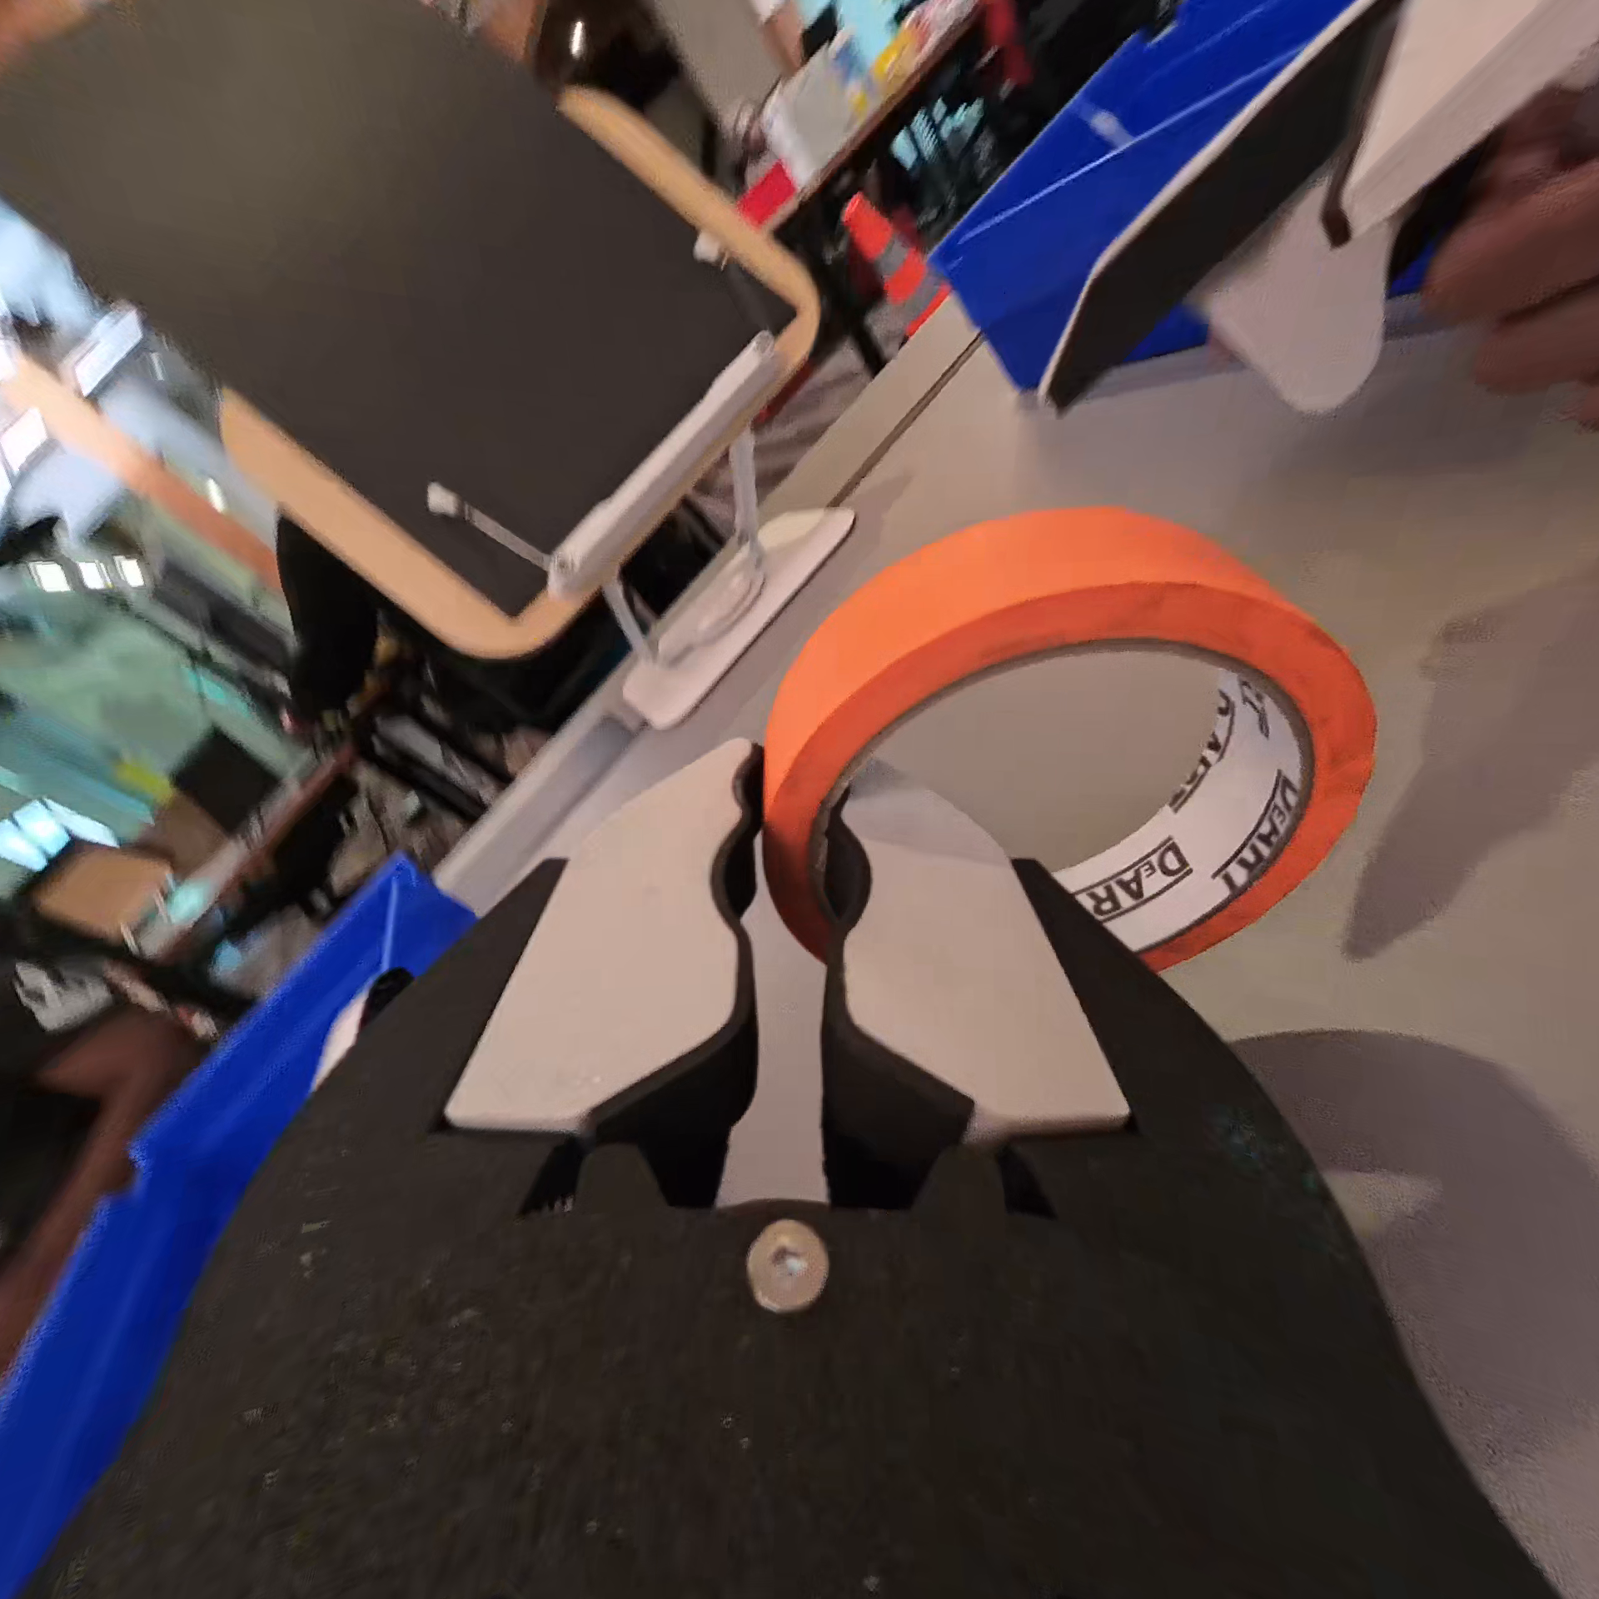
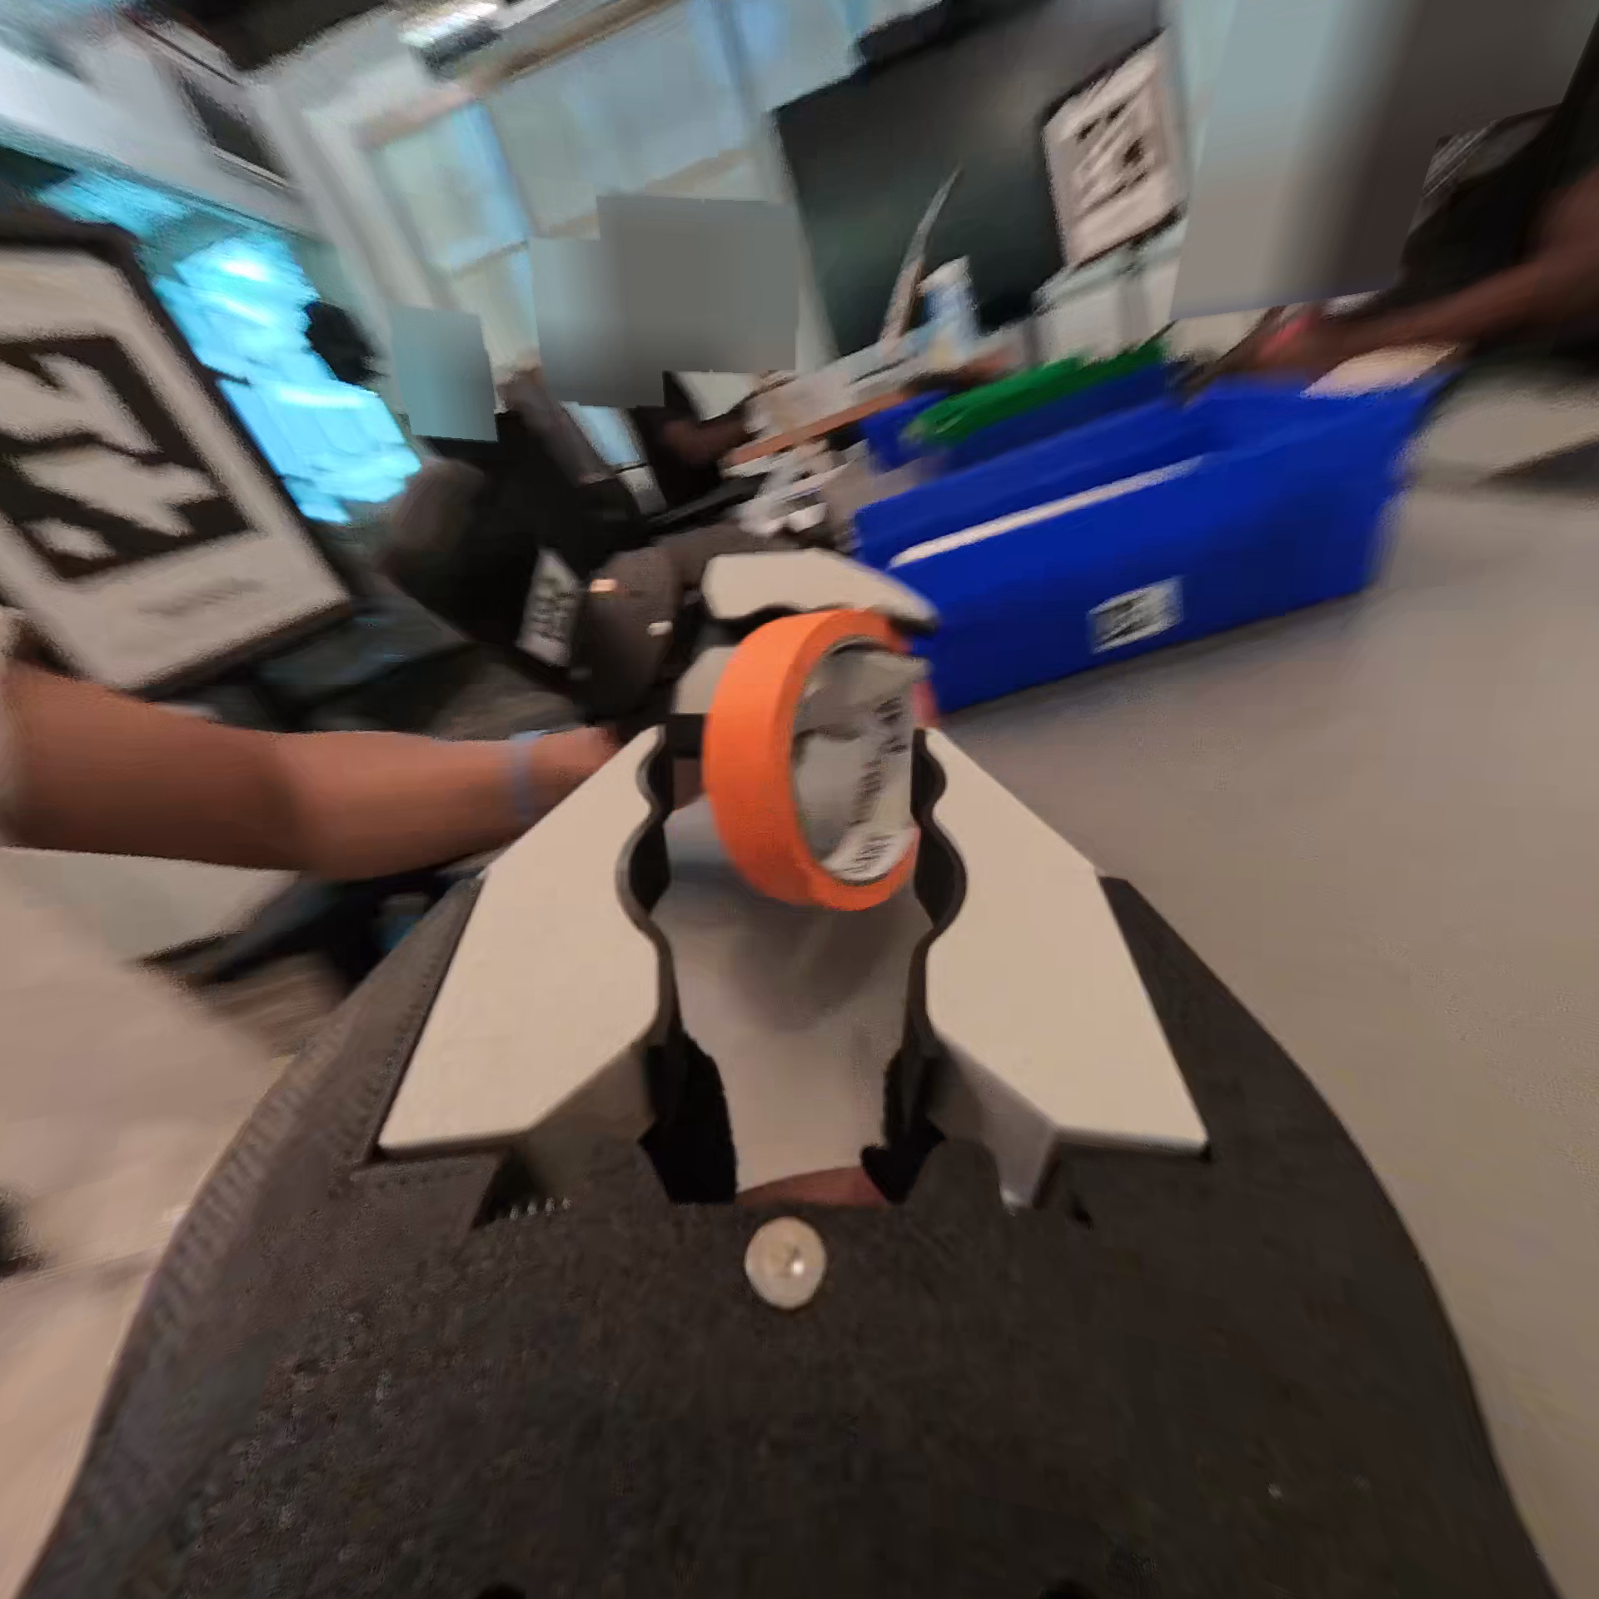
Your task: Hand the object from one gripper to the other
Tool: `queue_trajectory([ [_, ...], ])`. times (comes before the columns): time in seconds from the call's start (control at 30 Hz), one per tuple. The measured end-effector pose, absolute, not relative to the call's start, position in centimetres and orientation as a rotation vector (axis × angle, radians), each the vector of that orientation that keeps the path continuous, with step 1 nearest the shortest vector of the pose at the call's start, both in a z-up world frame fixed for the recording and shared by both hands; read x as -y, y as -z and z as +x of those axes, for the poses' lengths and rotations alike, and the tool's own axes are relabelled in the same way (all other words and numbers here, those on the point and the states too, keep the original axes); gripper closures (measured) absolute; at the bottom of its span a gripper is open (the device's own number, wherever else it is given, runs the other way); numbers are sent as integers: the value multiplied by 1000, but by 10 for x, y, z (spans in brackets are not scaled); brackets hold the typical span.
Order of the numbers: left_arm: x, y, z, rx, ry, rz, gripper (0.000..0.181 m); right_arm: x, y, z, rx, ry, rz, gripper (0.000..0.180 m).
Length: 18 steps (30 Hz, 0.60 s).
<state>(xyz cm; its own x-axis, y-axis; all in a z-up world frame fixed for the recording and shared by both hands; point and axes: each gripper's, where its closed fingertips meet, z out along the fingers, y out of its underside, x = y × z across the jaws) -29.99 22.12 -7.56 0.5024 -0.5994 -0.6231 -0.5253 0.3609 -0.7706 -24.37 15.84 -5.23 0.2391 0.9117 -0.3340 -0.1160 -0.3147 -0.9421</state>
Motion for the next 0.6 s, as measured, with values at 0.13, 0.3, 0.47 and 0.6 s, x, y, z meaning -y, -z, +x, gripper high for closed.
queue_trajectory([
  [0.13,-201,71,-274,-1230,82,-1072,170,-128,52,-260,780,-1870,-1611,125],
  [0.3,-182,79,-253,-1333,84,-962,170,-116,63,-273,846,-2097,-1683,155],
  [0.47,-188,88,-256,-1316,80,-1052,169,-123,78,-276,841,-2024,-1746,169],
  [0.6,-190,94,-260,-1254,196,-1212,159,-128,88,-274,897,-1857,-1781,170],
])
